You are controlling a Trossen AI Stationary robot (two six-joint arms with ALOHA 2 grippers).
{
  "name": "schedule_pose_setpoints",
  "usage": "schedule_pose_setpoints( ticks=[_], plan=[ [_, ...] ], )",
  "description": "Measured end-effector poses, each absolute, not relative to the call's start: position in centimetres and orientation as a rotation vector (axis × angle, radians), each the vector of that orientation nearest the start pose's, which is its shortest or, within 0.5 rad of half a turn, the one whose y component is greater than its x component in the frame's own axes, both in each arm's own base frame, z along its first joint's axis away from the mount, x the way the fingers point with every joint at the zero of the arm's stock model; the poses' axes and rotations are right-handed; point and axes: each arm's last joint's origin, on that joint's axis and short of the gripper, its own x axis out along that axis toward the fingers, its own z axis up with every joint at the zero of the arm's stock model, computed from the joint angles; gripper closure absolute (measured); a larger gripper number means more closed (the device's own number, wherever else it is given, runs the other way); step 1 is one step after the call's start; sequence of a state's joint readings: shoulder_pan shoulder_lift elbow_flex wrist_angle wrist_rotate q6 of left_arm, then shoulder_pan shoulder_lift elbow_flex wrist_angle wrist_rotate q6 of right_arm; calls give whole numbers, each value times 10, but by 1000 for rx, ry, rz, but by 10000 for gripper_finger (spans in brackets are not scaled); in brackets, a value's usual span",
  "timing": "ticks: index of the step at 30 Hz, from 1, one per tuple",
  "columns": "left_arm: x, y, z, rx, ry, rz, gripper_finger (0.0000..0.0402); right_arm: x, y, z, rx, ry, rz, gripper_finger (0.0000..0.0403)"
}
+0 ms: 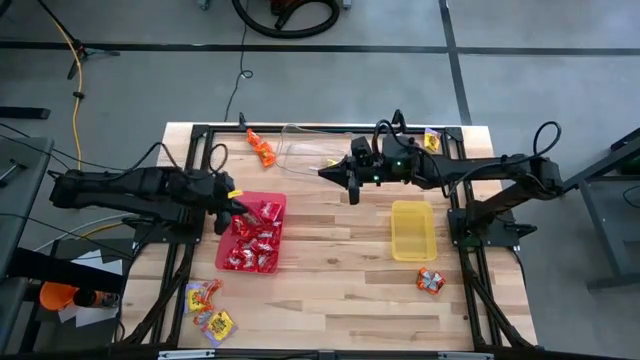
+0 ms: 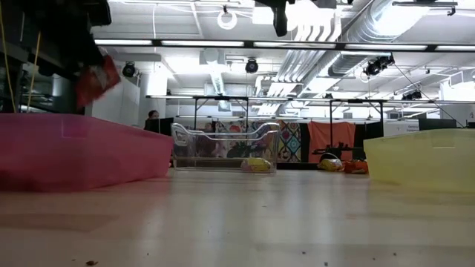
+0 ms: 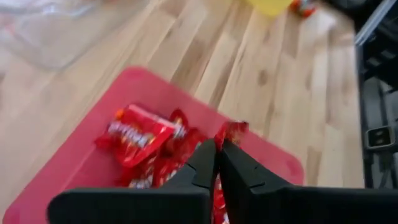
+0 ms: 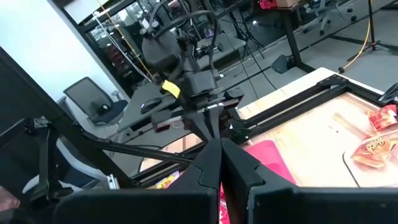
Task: Sort candy
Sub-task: Put the red candy into the red bin, then put the orange candy into the yellow bin
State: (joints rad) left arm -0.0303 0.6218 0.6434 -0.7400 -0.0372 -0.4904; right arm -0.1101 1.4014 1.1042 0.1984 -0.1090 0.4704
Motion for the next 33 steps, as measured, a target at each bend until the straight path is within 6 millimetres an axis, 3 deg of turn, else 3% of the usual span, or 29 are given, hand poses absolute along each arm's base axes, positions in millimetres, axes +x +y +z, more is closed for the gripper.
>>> schedule_pose_setpoints(
  ticks=[9,13,18,24,29,33],
  plan=[
    [132,-5,253,-534,822,193,294,322,-32,340,453,103,4,402],
    [135,-5,267,-529,882,209,243,320,-31,341,413,111,45,402],
    [143,-5,301,-538,779,181,199,307,-34,348,381,138,28,393],
    [146,-2,335,-516,594,235,186,284,-31,350,454,269,-14,303],
    [145,0,338,-498,536,297,185,273,-18,332,523,508,-32,208],
    [145,1,338,-495,522,333,185,264,-2,318,586,699,-24,171]
  ],
)
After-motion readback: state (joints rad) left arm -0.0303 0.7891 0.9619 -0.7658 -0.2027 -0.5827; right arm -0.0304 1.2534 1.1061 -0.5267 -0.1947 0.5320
